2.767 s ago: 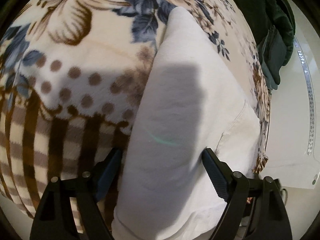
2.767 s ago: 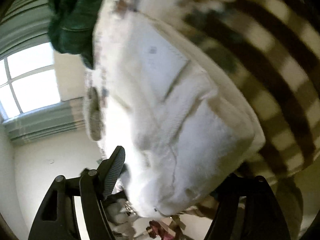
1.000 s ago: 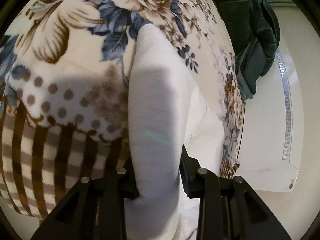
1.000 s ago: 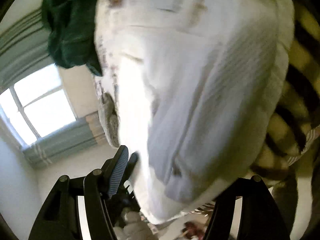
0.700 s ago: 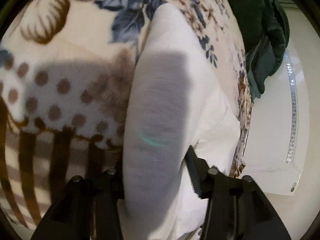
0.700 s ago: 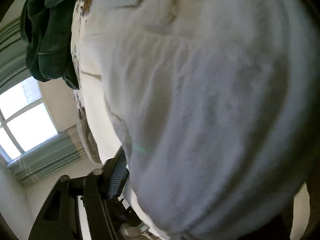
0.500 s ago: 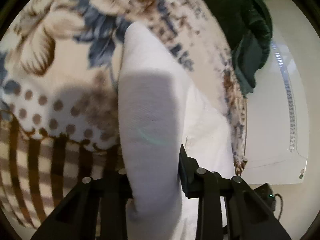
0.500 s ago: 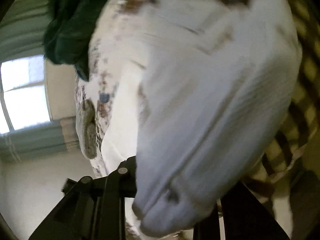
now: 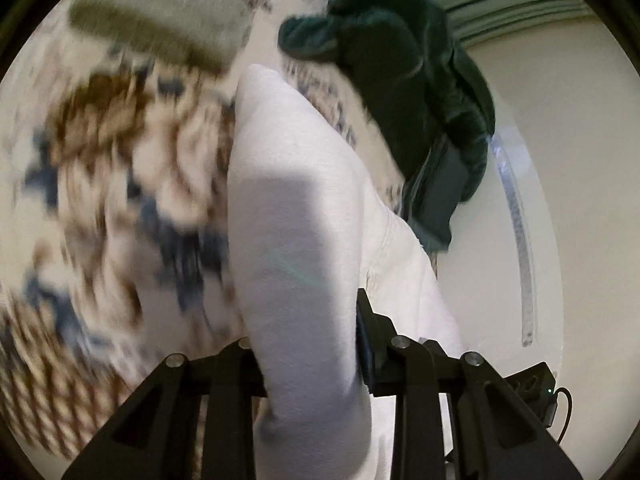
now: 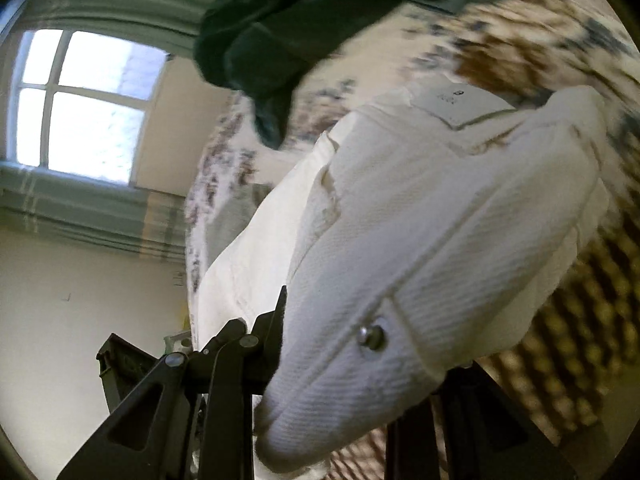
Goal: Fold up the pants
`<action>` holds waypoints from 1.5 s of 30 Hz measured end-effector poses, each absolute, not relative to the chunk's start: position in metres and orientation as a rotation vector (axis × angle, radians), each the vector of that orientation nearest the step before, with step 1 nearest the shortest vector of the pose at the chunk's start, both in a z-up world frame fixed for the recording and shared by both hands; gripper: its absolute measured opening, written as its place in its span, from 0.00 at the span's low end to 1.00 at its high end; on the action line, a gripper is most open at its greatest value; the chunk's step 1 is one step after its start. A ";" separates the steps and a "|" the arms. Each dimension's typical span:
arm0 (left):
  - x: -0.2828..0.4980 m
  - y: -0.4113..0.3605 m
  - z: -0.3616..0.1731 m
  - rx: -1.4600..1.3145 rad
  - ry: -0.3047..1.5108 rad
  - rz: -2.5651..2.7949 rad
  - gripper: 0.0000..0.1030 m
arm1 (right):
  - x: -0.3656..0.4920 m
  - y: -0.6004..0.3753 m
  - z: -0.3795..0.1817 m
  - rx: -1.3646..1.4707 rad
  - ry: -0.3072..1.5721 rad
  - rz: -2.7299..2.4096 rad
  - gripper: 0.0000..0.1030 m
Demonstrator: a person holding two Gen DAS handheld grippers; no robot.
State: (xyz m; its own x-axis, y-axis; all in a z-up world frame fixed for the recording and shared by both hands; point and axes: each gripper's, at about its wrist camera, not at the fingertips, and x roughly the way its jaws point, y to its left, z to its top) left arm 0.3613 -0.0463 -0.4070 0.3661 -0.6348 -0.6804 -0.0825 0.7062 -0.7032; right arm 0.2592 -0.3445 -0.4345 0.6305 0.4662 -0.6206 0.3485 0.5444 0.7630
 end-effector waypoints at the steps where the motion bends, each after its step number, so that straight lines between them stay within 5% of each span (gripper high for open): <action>1: 0.383 -0.032 -0.399 -0.716 1.148 -0.409 0.24 | 0.278 -0.331 -0.433 1.025 0.918 0.088 0.25; 18: 0.703 0.199 -0.403 -0.500 1.123 -0.379 0.25 | 0.602 -0.052 -0.471 1.096 0.811 0.177 0.25; 21: 0.725 0.227 -0.429 -0.468 1.162 -0.343 0.25 | 0.632 -0.013 -0.502 1.084 0.876 0.165 0.25; 24: 0.734 0.254 -0.472 -0.468 1.235 -0.292 0.26 | 0.650 0.015 -0.537 1.058 1.003 0.156 0.36; 28: 0.724 0.267 -0.492 -0.447 1.237 -0.274 0.47 | 0.648 0.030 -0.542 0.922 1.090 0.233 0.51; 35: 0.714 0.281 -0.499 -0.508 1.213 -0.259 0.53 | 0.617 -0.037 -0.530 0.993 1.100 0.191 0.53; 38: 0.710 0.288 -0.502 -0.576 1.198 -0.254 0.54 | 0.615 -0.069 -0.548 1.192 1.100 0.131 0.53; 40: 0.705 0.291 -0.504 -0.603 1.187 -0.240 0.57 | 0.619 -0.075 -0.550 1.213 1.096 0.094 0.32; 45: 0.696 0.302 -0.518 -0.577 1.193 -0.216 0.79 | 0.619 -0.062 -0.541 1.005 1.159 0.046 0.26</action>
